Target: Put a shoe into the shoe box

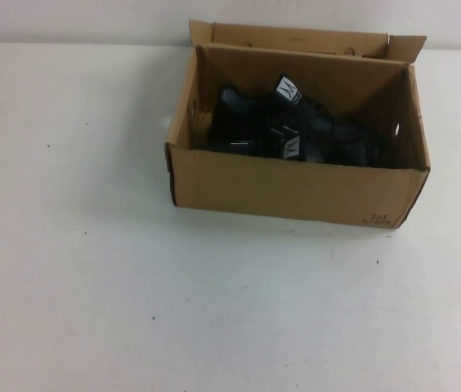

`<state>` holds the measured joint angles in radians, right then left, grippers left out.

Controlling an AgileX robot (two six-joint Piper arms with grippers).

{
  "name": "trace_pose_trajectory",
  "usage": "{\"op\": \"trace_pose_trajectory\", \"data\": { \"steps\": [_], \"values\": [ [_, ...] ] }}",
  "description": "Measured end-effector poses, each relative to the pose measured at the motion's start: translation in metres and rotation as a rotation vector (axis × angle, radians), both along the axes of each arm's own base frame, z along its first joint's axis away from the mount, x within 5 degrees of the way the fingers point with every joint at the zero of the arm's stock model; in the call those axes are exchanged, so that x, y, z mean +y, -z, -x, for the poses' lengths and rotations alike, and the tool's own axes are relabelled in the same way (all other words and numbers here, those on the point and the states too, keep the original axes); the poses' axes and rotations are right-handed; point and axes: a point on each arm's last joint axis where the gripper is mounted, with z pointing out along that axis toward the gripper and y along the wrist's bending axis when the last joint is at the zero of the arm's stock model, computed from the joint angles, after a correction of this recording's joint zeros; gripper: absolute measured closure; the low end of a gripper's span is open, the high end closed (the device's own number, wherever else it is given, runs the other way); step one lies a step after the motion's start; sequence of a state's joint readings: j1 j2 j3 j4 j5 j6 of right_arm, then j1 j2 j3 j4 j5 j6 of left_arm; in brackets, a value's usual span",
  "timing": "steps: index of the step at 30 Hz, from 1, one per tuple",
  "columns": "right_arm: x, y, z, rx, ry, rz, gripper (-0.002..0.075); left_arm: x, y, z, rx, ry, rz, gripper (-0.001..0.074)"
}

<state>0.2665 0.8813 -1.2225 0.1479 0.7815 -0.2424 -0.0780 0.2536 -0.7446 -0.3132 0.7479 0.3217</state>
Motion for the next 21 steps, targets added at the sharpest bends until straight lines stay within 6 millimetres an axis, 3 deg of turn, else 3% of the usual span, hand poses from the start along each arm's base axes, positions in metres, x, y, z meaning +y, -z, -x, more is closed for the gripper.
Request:
{"op": "trace_pose_trajectory", "data": {
  "steps": [6, 10, 16, 21],
  "values": [
    [-0.016, 0.062, 0.046, 0.026, 0.033, 0.037, 0.0741, -0.004, 0.055, -0.005, 0.118, 0.030, 0.055, 0.0736],
    [-0.025, 0.104, 0.075, -0.039, 0.044, 0.001, 0.0741, -0.006, 0.079, -0.012, 0.198, 0.037, 0.081, 0.0736],
    [-0.033, 0.172, 0.103, -0.076, 0.052, -0.012, 0.0741, -0.006, 0.087, -0.015, 0.215, 0.033, 0.094, 0.0736],
    [-0.036, 0.203, 0.112, -0.092, 0.053, -0.018, 0.0741, -0.006, 0.087, -0.016, 0.205, 0.030, 0.097, 0.0736]
  ]
}}
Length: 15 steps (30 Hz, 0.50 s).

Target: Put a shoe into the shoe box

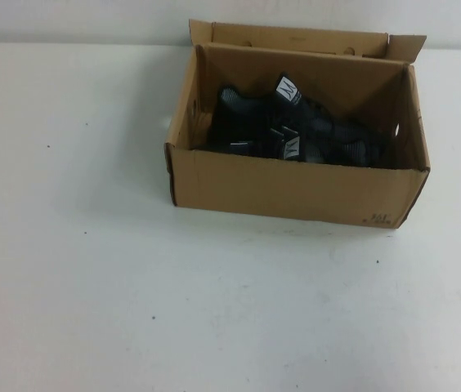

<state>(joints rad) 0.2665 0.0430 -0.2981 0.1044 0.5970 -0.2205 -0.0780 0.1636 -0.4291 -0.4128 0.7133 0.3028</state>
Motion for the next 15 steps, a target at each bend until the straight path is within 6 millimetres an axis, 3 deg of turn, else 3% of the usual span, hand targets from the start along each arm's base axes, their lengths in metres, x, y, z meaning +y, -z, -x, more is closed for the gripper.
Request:
{"op": "trace_pose_trajectory", "data": {
  "steps": [15],
  "values": [
    [0.0050, 0.0006, 0.0020, -0.028, -0.032, -0.145, 0.0741, 0.0000, 0.0000, 0.0000, 0.000, 0.000, 0.000, 0.0736]
  ]
}}
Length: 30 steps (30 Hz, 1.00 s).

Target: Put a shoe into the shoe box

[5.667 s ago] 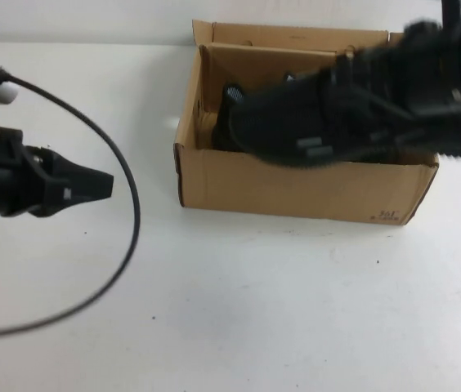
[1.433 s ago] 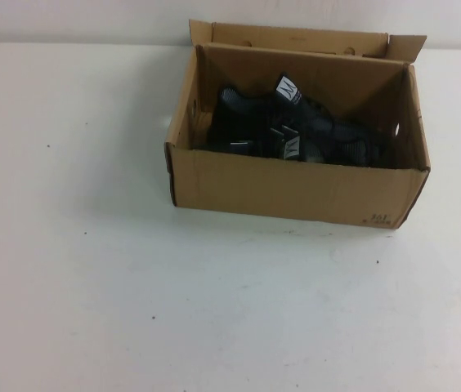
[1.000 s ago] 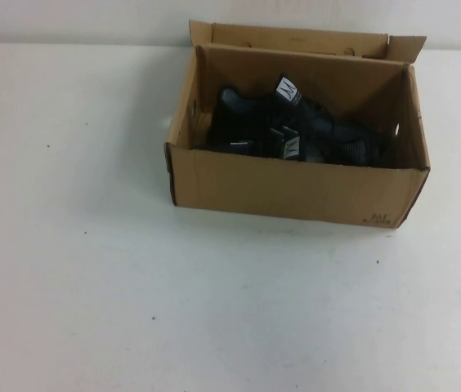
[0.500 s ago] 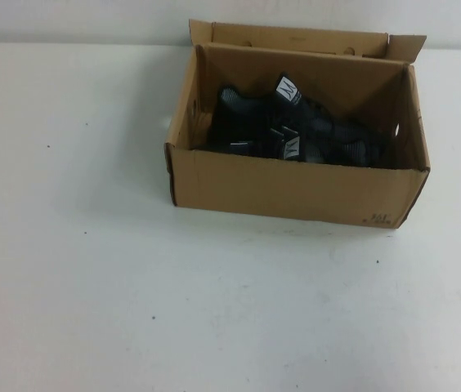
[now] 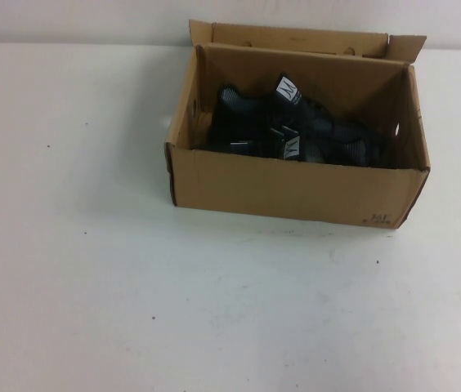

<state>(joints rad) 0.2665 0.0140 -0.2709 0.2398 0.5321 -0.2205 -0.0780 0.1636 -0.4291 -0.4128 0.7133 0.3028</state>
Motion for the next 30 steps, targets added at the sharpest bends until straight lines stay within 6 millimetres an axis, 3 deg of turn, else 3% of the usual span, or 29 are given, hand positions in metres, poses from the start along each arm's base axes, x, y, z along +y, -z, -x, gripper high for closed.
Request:
{"op": "trace_pose_trajectory", "data": {
  "steps": [4, 9, 15, 20, 30],
  "values": [
    [0.000, 0.000, 0.000, 0.001, -0.001, -0.003, 0.0741, 0.000, 0.003, -0.001, 0.006, -0.002, 0.000, 0.0736],
    [0.000, 0.000, 0.000, 0.001, -0.001, -0.004, 0.0741, 0.007, 0.022, -0.006, 0.008, -0.057, -0.093, 0.0736],
    [0.000, 0.000, 0.000, 0.001, -0.002, -0.005, 0.0743, 0.022, 0.069, -0.010, -0.055, -0.235, -0.110, 0.0736],
    [0.000, 0.000, 0.000, 0.000, -0.002, -0.007, 0.0743, 0.025, 0.115, -0.013, 0.042, -0.297, -0.050, 0.0736],
    [0.000, 0.000, 0.000, 0.000, -0.002, -0.007, 0.0743, 0.025, 0.116, -0.015, 0.019, -0.303, -0.022, 0.0736]
  ]
}}
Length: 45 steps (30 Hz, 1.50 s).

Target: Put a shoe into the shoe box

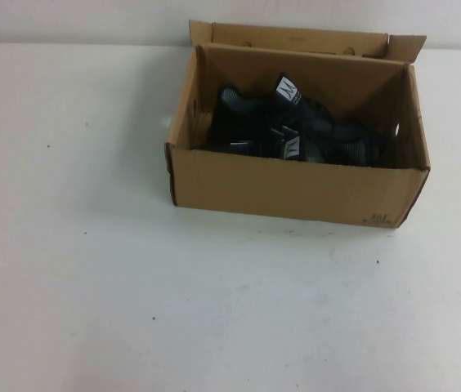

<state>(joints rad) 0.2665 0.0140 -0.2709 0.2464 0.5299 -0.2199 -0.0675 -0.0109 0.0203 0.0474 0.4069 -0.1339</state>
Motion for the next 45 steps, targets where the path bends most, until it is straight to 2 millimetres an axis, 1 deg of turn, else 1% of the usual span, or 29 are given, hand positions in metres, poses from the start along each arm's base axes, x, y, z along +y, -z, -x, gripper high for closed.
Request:
{"op": "trace_pose_trajectory", "data": {
  "steps": [19, 25, 27, 29, 34, 40, 42, 45],
  "values": [
    [0.000, 0.000, 0.000, -0.001, 0.004, 0.004, 0.0743, 0.000, 0.001, 0.000, 0.002, 0.000, 0.000, 0.0737],
    [-0.003, -0.003, -0.002, -0.053, 0.036, 0.047, 0.0743, 0.000, 0.001, 0.000, 0.002, 0.000, 0.001, 0.0737],
    [-0.005, 0.000, -0.004, -0.067, 0.054, 0.062, 0.0743, 0.000, 0.001, 0.000, 0.002, 0.000, 0.001, 0.0737],
    [-0.006, 0.006, -0.008, -0.067, 0.082, 0.047, 0.0743, 0.000, 0.001, 0.000, 0.002, 0.000, 0.001, 0.0737],
    [-0.010, 0.041, -0.017, 0.024, 0.177, 0.007, 0.0743, 0.000, 0.001, 0.000, 0.002, 0.000, 0.001, 0.0737],
    [-0.015, 0.071, -0.022, 0.072, 0.296, 0.008, 0.0743, 0.000, 0.001, 0.000, 0.002, 0.000, 0.001, 0.0737],
    [-0.016, 0.078, -0.023, 0.080, 0.318, 0.003, 0.0743, 0.000, 0.001, 0.000, 0.002, -0.001, 0.003, 0.0737],
    [-0.017, 0.080, -0.023, 0.102, 0.328, -0.006, 0.0743, 0.000, 0.001, 0.000, 0.002, -0.001, 0.003, 0.0738]
  ]
}}
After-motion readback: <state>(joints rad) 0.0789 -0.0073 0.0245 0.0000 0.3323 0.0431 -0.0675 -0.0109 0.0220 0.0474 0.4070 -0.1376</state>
